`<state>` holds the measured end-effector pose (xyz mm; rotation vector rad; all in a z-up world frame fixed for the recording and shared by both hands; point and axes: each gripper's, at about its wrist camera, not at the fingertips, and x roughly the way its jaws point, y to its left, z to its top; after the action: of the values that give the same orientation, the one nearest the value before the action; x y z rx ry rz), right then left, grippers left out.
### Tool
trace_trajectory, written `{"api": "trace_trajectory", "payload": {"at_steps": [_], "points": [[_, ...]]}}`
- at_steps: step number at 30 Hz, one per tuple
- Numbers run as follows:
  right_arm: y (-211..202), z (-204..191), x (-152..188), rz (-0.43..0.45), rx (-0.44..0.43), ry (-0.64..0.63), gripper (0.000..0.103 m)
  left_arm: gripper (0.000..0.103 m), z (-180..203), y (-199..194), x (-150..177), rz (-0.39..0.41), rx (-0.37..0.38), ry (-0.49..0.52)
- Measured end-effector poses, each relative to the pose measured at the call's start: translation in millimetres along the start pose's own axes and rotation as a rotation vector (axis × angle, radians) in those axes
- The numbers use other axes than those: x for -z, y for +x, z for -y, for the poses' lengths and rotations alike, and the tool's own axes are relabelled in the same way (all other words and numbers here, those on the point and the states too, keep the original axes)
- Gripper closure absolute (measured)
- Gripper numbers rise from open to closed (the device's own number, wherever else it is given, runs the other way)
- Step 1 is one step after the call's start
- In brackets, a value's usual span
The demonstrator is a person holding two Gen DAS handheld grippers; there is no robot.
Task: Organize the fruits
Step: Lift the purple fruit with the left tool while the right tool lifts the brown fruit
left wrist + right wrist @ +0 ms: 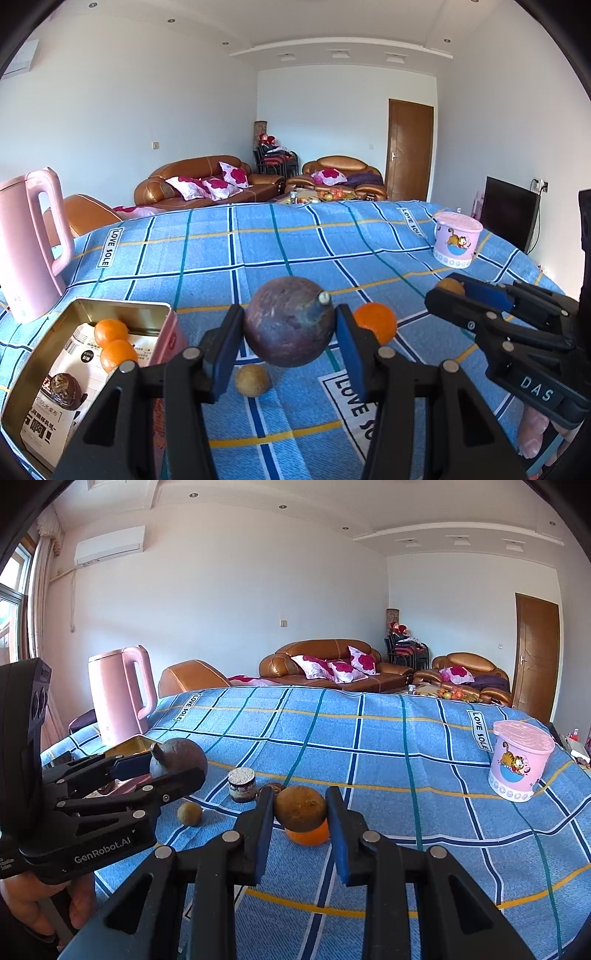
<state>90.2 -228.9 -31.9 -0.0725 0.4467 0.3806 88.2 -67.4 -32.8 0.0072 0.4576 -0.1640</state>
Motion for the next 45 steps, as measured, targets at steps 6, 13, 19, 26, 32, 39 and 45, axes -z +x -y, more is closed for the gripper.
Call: {"api": "trace_trajectory", "payload": {"at_steps": [6,13,19,26,32,39,45], "points": [[-6,-1,0,0.025,0.003,-0.008,0.073,0.051,-1,-6,1,0.031,-0.011,-0.001],[-12,-3,0,0.057,0.007,-0.018,0.073,0.051,0,-13,1,0.065,-0.024,0.004],[-16,-4,0,0.077,0.013,-0.027,0.073,0.051,1,-18,2,0.090,-0.037,0.008],[-20,-7,1,0.096,0.022,-0.043,0.073,0.051,1,-21,3,0.108,-0.051,0.012],[-20,-8,0,0.096,0.023,-0.047,0.073,0.051,-2,-21,3,0.100,-0.055,-0.005],[-18,-15,-1,0.082,0.008,-0.052,0.073,0.051,-12,-28,7,0.081,-0.060,-0.030],[-13,-31,-5,0.077,-0.034,-0.058,0.073,0.051,-28,-35,10,0.065,-0.080,-0.053]]}}
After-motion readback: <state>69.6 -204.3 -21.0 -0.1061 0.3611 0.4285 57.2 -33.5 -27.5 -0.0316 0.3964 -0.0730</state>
